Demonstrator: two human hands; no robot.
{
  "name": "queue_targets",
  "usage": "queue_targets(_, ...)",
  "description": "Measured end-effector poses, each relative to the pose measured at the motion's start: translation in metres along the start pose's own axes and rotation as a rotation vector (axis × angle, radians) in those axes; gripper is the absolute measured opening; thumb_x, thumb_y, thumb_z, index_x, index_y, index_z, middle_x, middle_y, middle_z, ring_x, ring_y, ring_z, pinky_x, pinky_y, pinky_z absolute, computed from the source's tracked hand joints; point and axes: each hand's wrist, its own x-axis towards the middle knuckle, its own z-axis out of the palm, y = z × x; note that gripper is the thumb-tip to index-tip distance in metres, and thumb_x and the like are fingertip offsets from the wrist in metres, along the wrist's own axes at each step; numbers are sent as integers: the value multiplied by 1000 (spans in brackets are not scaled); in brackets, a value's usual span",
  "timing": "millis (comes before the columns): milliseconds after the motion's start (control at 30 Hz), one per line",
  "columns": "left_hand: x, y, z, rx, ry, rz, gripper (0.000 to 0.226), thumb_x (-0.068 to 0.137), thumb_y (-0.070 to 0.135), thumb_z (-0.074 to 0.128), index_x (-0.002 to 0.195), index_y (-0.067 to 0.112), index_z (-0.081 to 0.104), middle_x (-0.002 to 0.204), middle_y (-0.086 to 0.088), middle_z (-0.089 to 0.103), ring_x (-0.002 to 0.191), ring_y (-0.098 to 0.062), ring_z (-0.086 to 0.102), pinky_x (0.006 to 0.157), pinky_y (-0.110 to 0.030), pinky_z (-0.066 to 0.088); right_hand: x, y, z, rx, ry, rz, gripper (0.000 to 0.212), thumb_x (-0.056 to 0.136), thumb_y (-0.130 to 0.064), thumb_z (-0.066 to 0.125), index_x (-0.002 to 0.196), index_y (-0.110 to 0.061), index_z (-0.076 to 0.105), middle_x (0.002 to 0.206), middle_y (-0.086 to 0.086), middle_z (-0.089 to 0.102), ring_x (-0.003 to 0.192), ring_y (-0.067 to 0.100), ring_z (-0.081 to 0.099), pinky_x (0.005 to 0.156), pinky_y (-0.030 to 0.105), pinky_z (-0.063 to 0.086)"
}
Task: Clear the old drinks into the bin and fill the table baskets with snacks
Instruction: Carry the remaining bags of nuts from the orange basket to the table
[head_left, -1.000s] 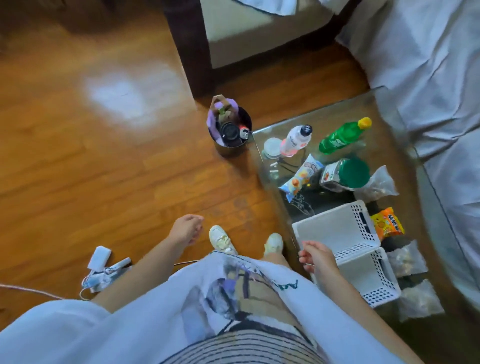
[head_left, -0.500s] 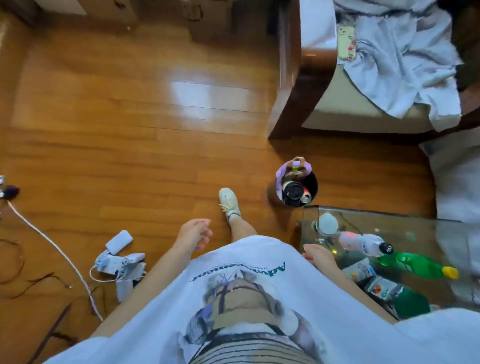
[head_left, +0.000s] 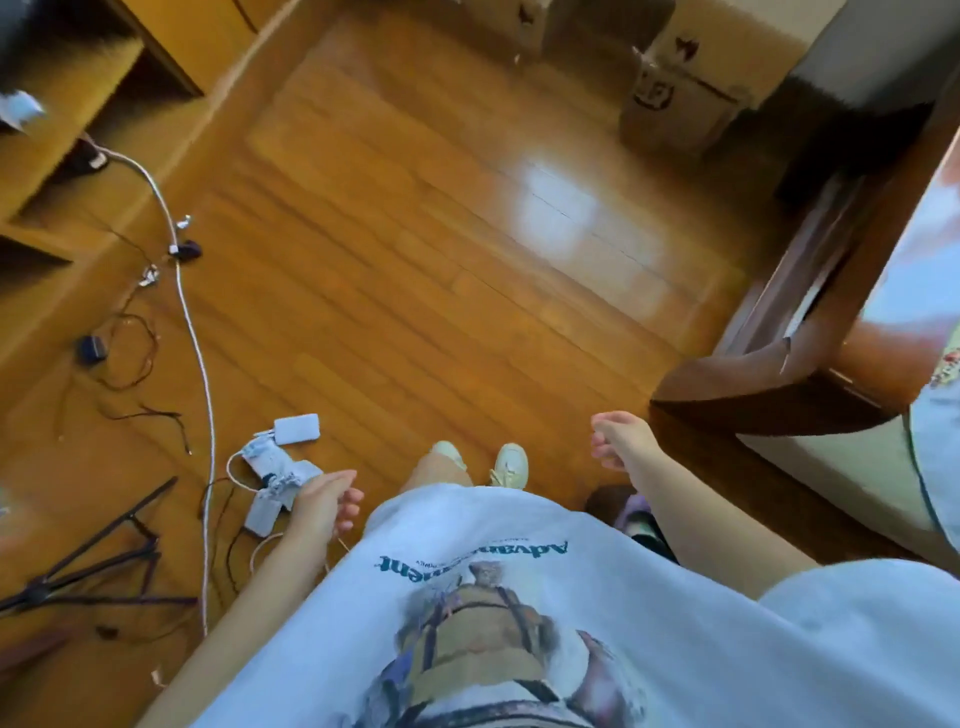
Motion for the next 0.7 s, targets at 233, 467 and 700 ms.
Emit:
queue_targets(233,32,12,-21,-231,87,-260,14,94,12,51,81,7,55,50,-3,59,38,-12,52,52,-26,34,21,-125,41,-121,-173,-162,11,94,-11,45,94,-14,55,66,2,54,57,12,52,57,25,41)
queue_targets(467,87,122,-26,-329,78,-285,27,94,15,51,68,8,51,49,-4,56,45,-15,51,54,-25,35,40,-214,64,-151,-149,-109,15,95,-11,45,89,-18,57,67,3,55,58,14,52,59,25,42)
queue_targets(700,121,291,-7,-91,-43,-7,14,95,17,49,107,15,56,69,-3,55,50,-11,47,36,-14,33,66,-274,68,-117,-26,-57,7,92,-6,49,95,-7,55,67,8,52,56,18,48,48,23,43)
